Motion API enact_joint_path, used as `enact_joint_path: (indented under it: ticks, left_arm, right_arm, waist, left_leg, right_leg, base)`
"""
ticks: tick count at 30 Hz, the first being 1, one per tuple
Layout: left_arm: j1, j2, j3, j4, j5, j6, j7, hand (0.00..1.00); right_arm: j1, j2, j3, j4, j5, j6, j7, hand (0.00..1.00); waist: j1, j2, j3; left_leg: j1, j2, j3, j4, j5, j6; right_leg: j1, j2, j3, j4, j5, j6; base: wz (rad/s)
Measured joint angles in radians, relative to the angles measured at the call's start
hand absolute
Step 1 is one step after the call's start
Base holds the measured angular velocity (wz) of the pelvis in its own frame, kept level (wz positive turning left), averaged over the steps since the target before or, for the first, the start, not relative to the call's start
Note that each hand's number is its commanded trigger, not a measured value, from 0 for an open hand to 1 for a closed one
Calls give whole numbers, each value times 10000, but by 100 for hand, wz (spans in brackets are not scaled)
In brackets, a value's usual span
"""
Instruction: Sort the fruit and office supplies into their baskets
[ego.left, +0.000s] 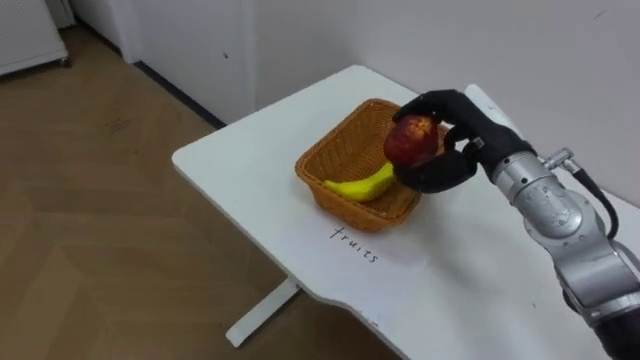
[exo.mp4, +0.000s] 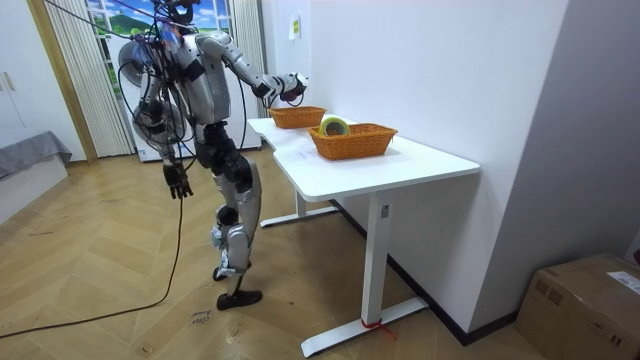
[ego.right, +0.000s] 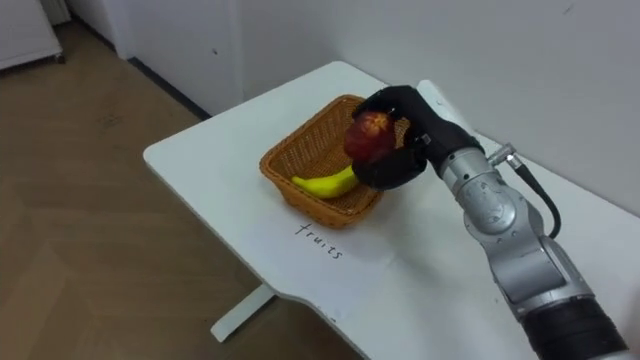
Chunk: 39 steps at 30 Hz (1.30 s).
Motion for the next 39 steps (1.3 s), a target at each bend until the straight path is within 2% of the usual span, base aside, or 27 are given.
enact_joint_path:
  ticks: [5,9,15,22,23,24,25,26,33,39]
  left_arm:
    - [118,-4,40,29,4,2,16,0]
    - [124,-15,36,86,8,-5,40,0]
    - [189,-50,39,93,136,-7,81,0]
    - [354,-52,38,121,205,-7,83,0]
    - [375,-52,38,121,198,-7,85,0]
    - [384,-52,38,121,195,-7,87,0]
    - [408,-54,38,119,195,-7,92,0]
    - [441,-54,37,110,182,-7,100,0]
    - [494,-56,27,107,174,0,289,0]
    - [518,-55,-31,105,172,6,445,0]
  right_arm:
    - [50,0,39,2,-6,-3,0,100]
    - [229,-3,61,60,-11,-30,-10,100]
    - [956,-14,67,71,-77,-18,41,100]
    - [1030,-14,57,71,-243,-9,61,100]
    - [1030,-13,58,71,-243,-8,61,93]
    - [1030,-13,58,71,-243,-8,61,75]
    - [1030,-13,58,71,-242,-8,60,22]
    - [1044,-13,57,75,-181,-9,53,0]
    - [1511,-15,48,117,397,-9,28,0]
    - [1543,-15,40,116,476,-9,-29,0]
  waist:
    - [256,80,-23]
    - [249,169,-33]
    - [240,178,-34]
    - [187,173,-31]
    - [195,175,-30]
    - [199,176,-29]
    - [199,181,-26]
    - [186,185,-24]
    - [139,216,-28]
    - [-76,277,-45]
  left_leg:
    - [-8,-38,-73,46,-16,25]
    - [78,-72,-123,22,-24,29]
    - [87,-151,-102,18,-48,53]
    - [180,-156,-70,20,-106,140]
    - [211,-158,-65,13,-114,150]
    - [228,-159,-63,8,-117,155]
    - [251,-159,-62,5,-124,164]
    - [274,-160,-63,7,-127,168]
    - [280,-174,-67,32,-133,179]
    - [259,-171,-68,61,-132,179]
  right_leg:
    - [80,8,-18,24,4,10]
    - [219,-2,-50,17,-9,27]
    - [203,-37,13,20,-50,64]
    - [323,-110,-15,34,-41,121]
    - [344,-122,-14,48,-37,128]
    - [351,-129,-13,59,-36,131]
    - [356,-143,-14,103,-34,133]
    - [367,-156,-12,151,-34,134]
    - [392,-181,-76,186,-25,149]
    - [367,-188,-83,221,-26,149]
  base:
    - [8]
    - [4]
    - [0]
    - [0]
    - [0]
    - [0]
    - [0]
    - [0]
    - [0]
    - [0]
